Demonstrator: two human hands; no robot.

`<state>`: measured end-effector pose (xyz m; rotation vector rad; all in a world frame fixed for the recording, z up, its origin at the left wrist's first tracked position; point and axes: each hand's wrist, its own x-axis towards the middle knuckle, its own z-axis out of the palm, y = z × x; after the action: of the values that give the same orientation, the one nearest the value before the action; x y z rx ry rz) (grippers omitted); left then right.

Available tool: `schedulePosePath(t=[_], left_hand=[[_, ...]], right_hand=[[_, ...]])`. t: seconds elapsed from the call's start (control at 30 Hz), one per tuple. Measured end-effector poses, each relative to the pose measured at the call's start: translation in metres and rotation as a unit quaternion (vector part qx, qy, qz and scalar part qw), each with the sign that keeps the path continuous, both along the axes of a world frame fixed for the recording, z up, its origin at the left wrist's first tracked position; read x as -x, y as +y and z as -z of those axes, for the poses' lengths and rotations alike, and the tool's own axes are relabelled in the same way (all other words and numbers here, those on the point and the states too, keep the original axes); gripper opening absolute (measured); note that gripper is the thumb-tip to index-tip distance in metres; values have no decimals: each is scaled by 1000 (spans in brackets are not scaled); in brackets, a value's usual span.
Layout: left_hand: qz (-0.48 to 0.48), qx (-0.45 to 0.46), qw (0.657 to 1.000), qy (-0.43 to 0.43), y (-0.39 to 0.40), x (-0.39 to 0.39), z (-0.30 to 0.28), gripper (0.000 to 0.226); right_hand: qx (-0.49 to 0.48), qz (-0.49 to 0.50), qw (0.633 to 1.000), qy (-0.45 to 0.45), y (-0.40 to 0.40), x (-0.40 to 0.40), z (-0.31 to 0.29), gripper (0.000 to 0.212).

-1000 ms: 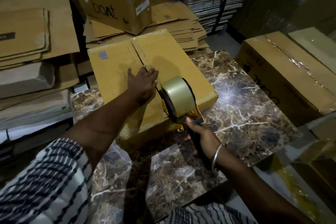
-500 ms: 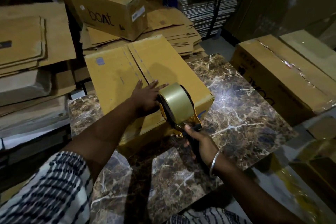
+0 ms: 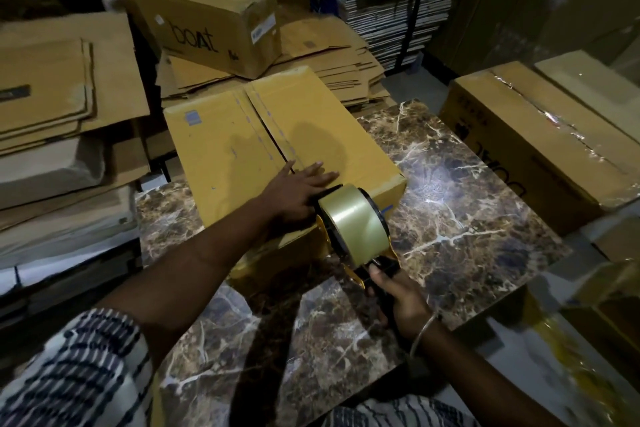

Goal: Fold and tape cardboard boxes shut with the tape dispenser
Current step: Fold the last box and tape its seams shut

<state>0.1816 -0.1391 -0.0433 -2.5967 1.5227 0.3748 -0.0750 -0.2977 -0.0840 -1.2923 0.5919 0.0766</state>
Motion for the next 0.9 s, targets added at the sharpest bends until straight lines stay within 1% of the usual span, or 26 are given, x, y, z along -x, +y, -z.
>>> schedulePosePath(t=[0.1,0.17,0.2,0.27,0.33,0.37,0.4,0.43,0.47,0.5,0.53,0.6,0.63,0.77,0.83,0.9], left_hand=[[-29,-13,999,-8,-5,-1,-8,64],[-59,-23,998,-6,-9,-2,-14,68],[-79,-24,997,-7,-10,-3,-17,72],[-115,-20,993,-4,-12,-7,-18,76],[-116,-22,993,4,-12,-11,-18,71],[-107,-23,994,5,-11,-13,-17,63],[-100,-24,995,9,-11,-15,-17,57],[-97,-21,995,17,-10,-14,-16,59],[-95,-9,995,21,-9,-13,-15,68],[-96,2,995,19,-9,-12,-12,75],[-100,11,995,17,-9,-11,-9,76],[-113,19,993,19,-9,-10,-9,65],[-119,20,992,24,-10,-9,-11,61],[-126,18,992,23,-11,-7,-10,59],[-131,10,991,24,-12,-6,-10,58],[-135,1,991,19,-13,-5,-13,59]], right_hand=[[-19,5,1000,-6,-3,-10,-2,62],[-43,-4,998,-33,-7,-21,-5,62],[-42,-13,998,-46,-10,-27,-8,68],[-18,-22,998,-64,-16,-35,-10,92],[-2,-34,996,-77,-20,-39,-10,105],[-1,-40,996,-81,-23,-38,-8,104],[-4,-43,996,-84,-24,-38,-7,100],[-8,-42,996,-84,-25,-36,-5,92],[-16,-40,995,-86,-24,-33,-4,87],[-27,-38,995,-88,-24,-30,-1,87],[-39,-35,994,-92,-23,-25,1,89],[-57,-37,992,-102,-25,-16,7,90],[-65,-46,991,-111,-26,-13,10,87],[-60,-54,989,-124,-33,-7,17,62],[-77,-55,988,-119,-34,-4,18,58],[-82,-61,987,-122,-37,-4,16,60]])
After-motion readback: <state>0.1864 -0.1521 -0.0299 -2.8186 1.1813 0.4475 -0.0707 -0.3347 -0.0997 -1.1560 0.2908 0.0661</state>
